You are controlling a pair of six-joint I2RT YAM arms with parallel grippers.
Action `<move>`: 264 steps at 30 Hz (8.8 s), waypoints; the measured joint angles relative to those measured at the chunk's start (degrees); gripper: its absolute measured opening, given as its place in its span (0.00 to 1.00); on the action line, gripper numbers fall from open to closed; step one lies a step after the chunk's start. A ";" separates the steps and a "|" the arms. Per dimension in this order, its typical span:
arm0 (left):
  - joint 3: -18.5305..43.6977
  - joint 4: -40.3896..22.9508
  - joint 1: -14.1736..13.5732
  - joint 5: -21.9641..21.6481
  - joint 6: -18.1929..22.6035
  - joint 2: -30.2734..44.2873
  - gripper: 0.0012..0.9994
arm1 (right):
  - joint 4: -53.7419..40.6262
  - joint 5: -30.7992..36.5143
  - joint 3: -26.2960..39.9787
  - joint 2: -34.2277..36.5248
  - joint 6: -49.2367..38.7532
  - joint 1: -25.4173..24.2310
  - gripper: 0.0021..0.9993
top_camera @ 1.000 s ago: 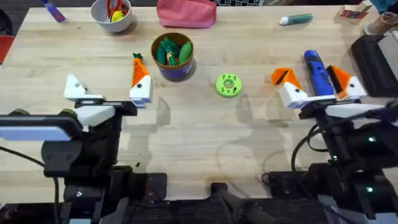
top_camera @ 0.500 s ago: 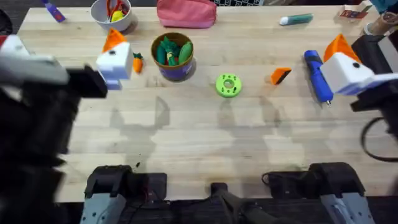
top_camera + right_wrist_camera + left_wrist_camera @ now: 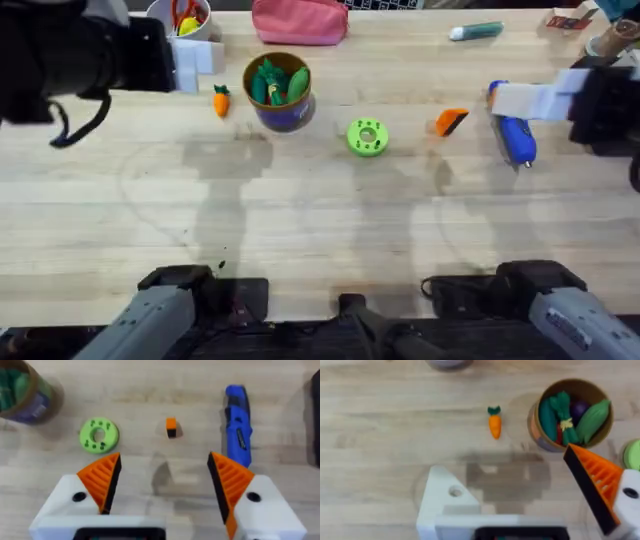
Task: Pick up the gripper from the table and insert it into the empty holder that is missing its gripper. Then pick up a screw, insert it into the mounting hole, and use the screwdriver to tighten it. Finally, clean up the table by picking up the vegetable and placing it into the bucket.
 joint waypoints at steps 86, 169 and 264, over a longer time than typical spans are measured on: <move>24.62 -5.50 6.58 8.37 9.19 60.20 0.02 | -4.02 0.00 3.09 13.58 0.20 0.00 0.99; 14.54 -24.70 6.95 4.70 3.01 -22.73 0.99 | -4.02 0.00 3.09 13.57 0.20 0.00 0.99; -63.79 41.05 1.36 66.84 0.13 -58.29 0.99 | -4.02 0.00 3.09 13.58 0.20 0.00 0.99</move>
